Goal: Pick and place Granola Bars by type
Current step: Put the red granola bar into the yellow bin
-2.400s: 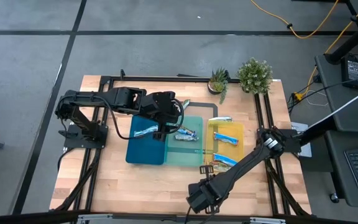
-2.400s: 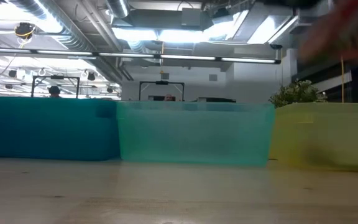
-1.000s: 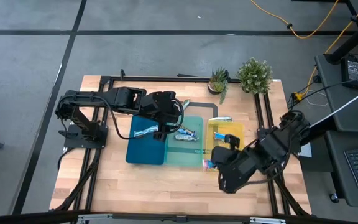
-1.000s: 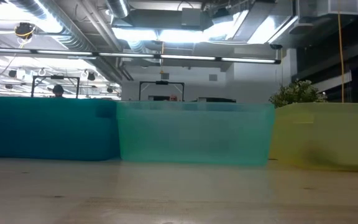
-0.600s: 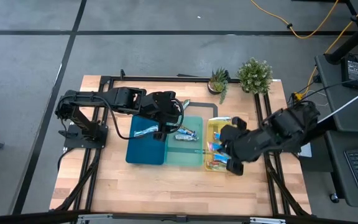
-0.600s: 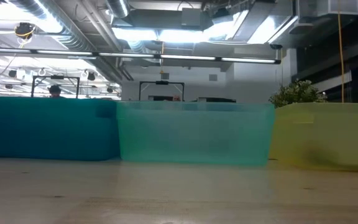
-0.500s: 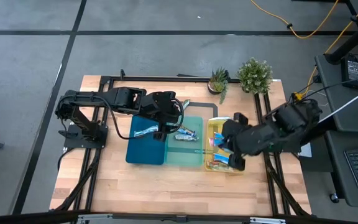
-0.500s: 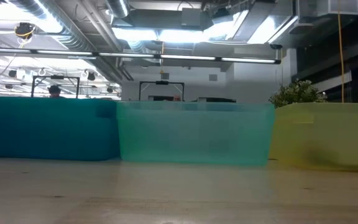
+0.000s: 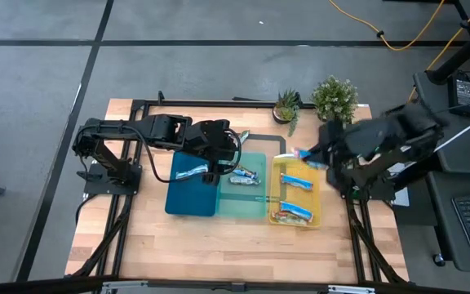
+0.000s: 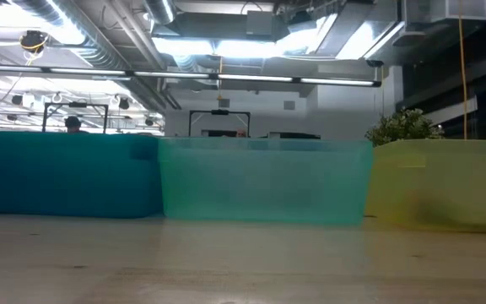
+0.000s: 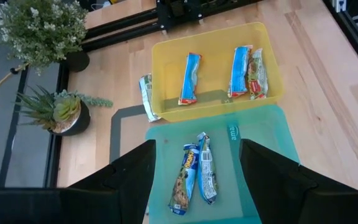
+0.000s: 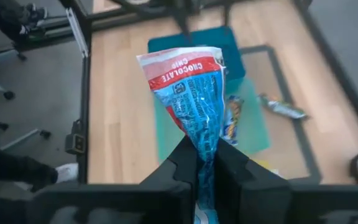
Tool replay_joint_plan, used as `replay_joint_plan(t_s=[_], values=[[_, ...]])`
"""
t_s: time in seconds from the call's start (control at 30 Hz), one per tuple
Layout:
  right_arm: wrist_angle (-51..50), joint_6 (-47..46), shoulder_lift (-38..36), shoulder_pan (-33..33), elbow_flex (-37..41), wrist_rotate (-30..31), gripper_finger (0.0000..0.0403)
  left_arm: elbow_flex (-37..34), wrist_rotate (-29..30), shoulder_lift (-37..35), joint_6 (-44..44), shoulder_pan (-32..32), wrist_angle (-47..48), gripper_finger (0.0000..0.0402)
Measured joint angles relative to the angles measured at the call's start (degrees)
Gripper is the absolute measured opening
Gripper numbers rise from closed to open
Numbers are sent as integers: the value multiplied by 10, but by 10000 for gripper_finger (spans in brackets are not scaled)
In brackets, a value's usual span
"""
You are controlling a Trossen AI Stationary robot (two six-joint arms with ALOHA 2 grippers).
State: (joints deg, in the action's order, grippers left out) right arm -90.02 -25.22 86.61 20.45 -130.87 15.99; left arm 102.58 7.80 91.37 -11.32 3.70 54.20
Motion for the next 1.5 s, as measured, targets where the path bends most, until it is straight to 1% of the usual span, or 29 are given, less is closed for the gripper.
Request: replay_joint_plan(t_s=[0.1,0.33,0.5,0.63,0.77,0.93,1.1,1.17,1.33,1.5], values=[[0,34,-25,-26,0,-2,38,0,0,0,1,0,0,226],[0,95,-70,-89,0,-30,41,0,2,0,19,0,0,226],[0,129,-87,-131,0,-53,40,0,2,0,22,0,0,226],[0,160,-91,-166,0,-71,31,0,2,0,22,0,0,226],[1,194,-97,-206,25,-95,32,0,15,0,22,0,0,226],[1,230,-120,-264,103,-137,38,0,31,0,22,0,0,226],[-1,255,-147,-307,204,-175,30,0,32,0,31,0,0,226],[-1,256,-157,-317,242,-179,29,0,32,0,31,0,0,226],[6,264,-177,-336,331,-213,37,0,32,0,33,0,0,226],[52,263,-195,-338,433,-262,32,0,32,0,36,0,-1,226]])
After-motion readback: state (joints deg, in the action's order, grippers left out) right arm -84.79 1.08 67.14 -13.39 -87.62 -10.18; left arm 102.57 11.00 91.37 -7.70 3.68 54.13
